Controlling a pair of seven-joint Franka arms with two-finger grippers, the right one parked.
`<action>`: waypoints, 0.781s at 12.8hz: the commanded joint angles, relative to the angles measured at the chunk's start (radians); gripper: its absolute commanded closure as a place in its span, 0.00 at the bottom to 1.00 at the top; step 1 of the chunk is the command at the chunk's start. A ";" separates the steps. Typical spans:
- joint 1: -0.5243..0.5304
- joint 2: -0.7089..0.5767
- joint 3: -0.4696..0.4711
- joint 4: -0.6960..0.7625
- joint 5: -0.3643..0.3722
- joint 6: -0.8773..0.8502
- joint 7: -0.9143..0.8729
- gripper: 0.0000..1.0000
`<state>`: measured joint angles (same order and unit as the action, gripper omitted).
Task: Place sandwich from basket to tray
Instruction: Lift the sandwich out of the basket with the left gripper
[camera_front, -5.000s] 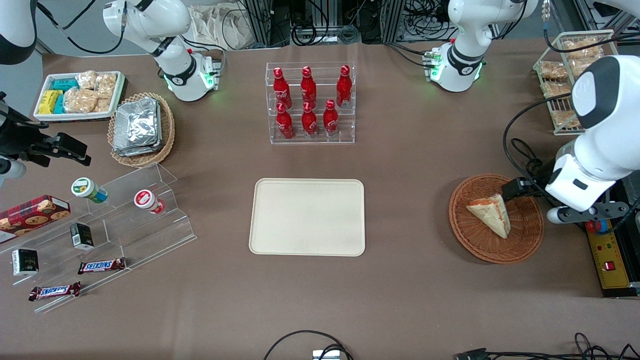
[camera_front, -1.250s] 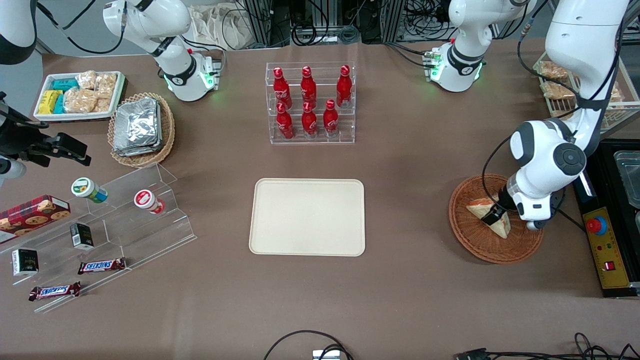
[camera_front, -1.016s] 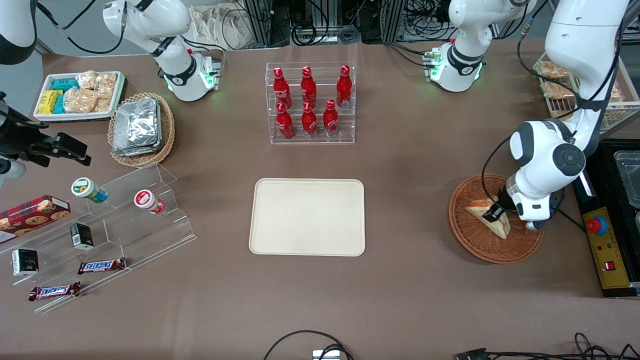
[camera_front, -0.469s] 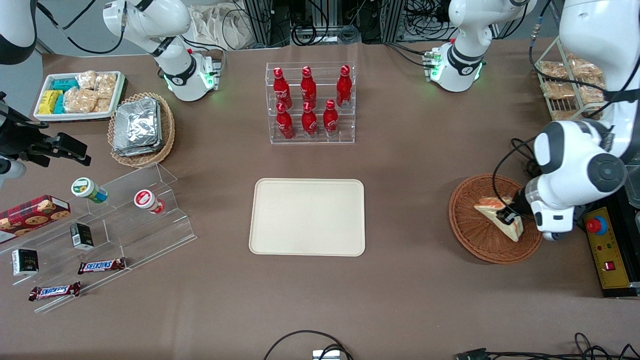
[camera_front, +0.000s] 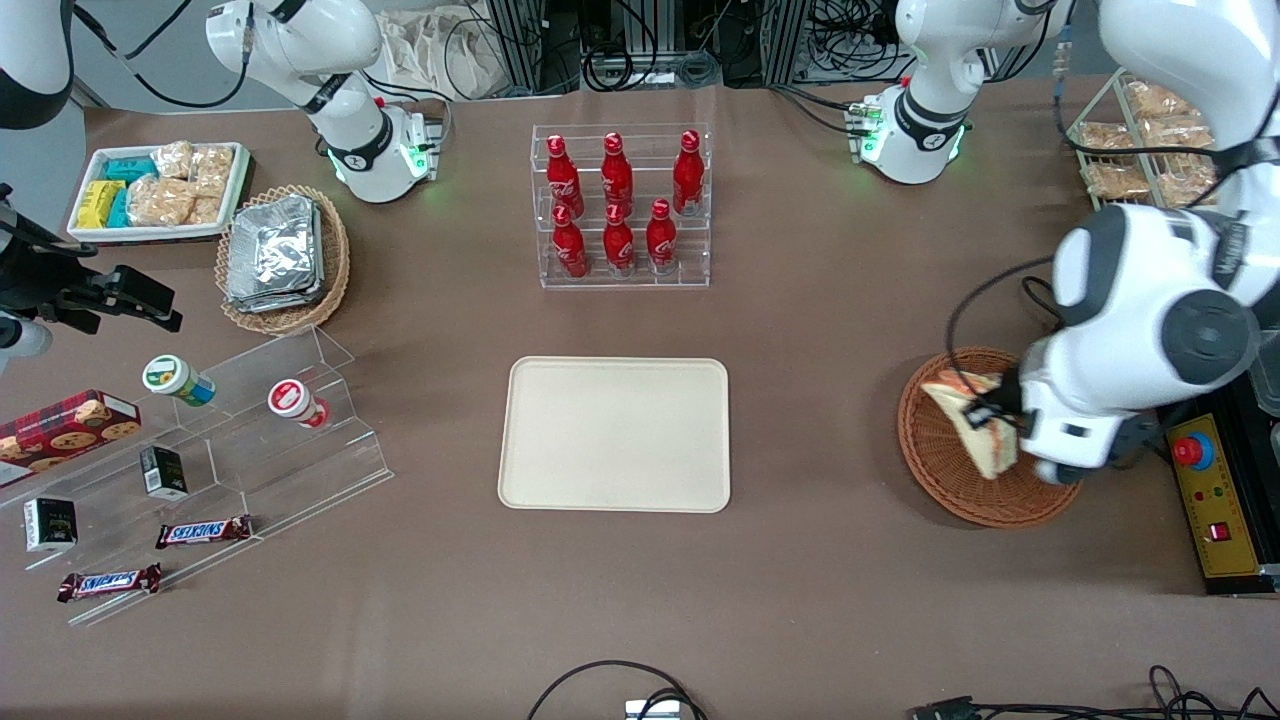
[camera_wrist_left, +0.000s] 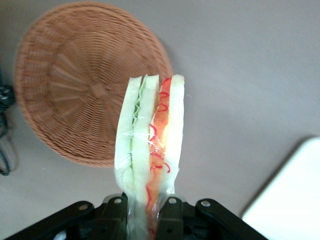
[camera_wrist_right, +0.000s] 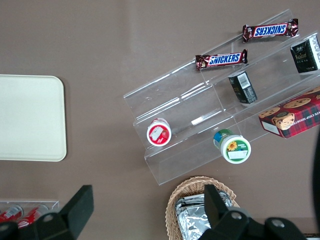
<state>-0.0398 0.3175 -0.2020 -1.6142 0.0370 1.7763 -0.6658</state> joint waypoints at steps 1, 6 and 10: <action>-0.136 0.050 0.010 0.092 0.012 -0.055 0.031 1.00; -0.314 0.155 0.009 0.165 0.009 -0.043 -0.001 1.00; -0.413 0.322 0.010 0.316 0.011 -0.022 -0.040 1.00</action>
<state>-0.4185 0.5387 -0.2056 -1.4179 0.0381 1.7634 -0.6969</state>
